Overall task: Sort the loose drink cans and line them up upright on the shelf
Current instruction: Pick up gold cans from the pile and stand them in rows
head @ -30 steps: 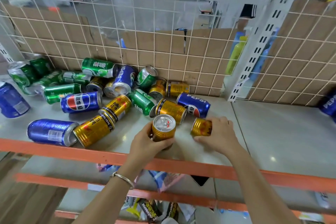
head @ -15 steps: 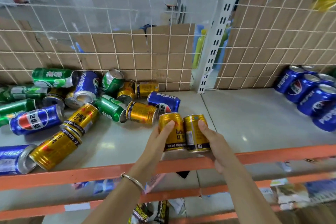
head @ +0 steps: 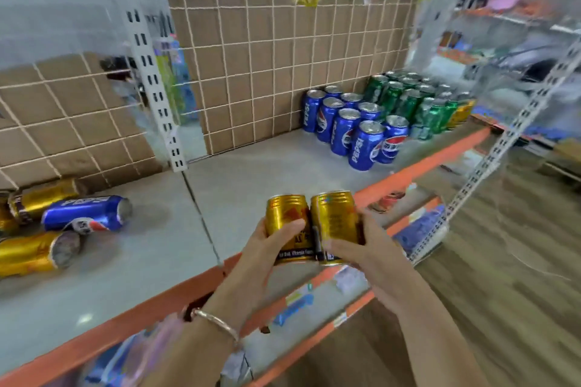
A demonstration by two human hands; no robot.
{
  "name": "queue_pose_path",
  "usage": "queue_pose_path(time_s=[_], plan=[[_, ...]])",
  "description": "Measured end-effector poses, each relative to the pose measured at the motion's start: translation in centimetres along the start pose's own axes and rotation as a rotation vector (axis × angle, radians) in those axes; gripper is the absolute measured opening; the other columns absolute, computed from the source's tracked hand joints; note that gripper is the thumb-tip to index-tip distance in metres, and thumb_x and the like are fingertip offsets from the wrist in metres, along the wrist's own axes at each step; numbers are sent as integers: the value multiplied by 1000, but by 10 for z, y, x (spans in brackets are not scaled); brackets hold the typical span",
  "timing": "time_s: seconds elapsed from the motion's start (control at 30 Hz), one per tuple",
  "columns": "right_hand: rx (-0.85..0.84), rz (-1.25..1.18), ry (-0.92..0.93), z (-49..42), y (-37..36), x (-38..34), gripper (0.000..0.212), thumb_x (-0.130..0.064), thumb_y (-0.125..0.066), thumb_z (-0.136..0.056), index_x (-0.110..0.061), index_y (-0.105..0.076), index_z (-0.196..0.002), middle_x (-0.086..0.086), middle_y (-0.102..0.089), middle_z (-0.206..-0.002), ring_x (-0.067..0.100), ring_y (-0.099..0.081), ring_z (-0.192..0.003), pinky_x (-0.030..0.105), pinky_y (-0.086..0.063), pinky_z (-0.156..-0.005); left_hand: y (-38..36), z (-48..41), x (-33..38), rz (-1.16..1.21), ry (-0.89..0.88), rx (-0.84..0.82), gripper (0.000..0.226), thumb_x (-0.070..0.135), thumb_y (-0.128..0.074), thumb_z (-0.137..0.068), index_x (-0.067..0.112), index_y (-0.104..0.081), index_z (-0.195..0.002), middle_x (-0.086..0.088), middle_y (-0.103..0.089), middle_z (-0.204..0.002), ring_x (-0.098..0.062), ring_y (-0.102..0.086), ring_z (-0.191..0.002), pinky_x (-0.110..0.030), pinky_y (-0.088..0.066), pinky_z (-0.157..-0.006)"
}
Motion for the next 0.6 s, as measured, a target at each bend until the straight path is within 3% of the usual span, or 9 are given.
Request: queue_pose_path(time_s=[0.13,0.27,0.37,0.47,0.6], plan=[[142,107,90,20,95,-5,65,-24,-90,-60,-40,-46,-105,-11,-62,-107,2,-64,-95,29,-54,-86,-91,-26,-37,-81,29,-99,60,28,-80,-61,14,-60,-116,-15,-72,-99,-32,-70,-89,-40,-56,-79],[322,202,165,32,181,-6,72,-50,-79,-50,-49,-37,-108,-4,-52,-120,14,-60,-105,37,-54,-88,-181,-51,-69,-105,26,-125,80,38,-82,-47,13,-58,-119,-13,-73,-97,-28,-71,-86,-37,-56,-73],[240,34,172,41,231,-6,48,-29,-71,-68,-48,-49,-106,5,-60,-114,21,-63,-100,39,-55,-88,-241,-58,-90,-68,63,-204,55,22,-78,-60,8,-61,-111,-11,-74,-84,-22,-72,-73,-27,-55,-58],[175,-128,130,45,271,-1,47,-8,-70,-78,-46,-59,-103,2,-67,-106,27,-64,-100,45,-53,-91,-284,-64,-101,-83,63,-256,49,19,-76,-67,5,-63,-112,-11,-74,-87,-21,-71,-76,-25,-55,-59],[243,-224,98,25,319,8,58,-16,-81,-70,-32,-56,-121,0,-71,-106,23,-68,-98,38,-58,-79,-317,-90,-103,-127,57,-286,41,23,-73,-74,12,-64,-113,-13,-73,-100,-26,-71,-90,-31,-58,-72]])
Point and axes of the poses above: each hand's wrist, its own z-axis away from the middle knuckle, its own y-axis out of the back of the hand, x = y × z, the point moved 8 cm from there along -z, towards the middle knuckle
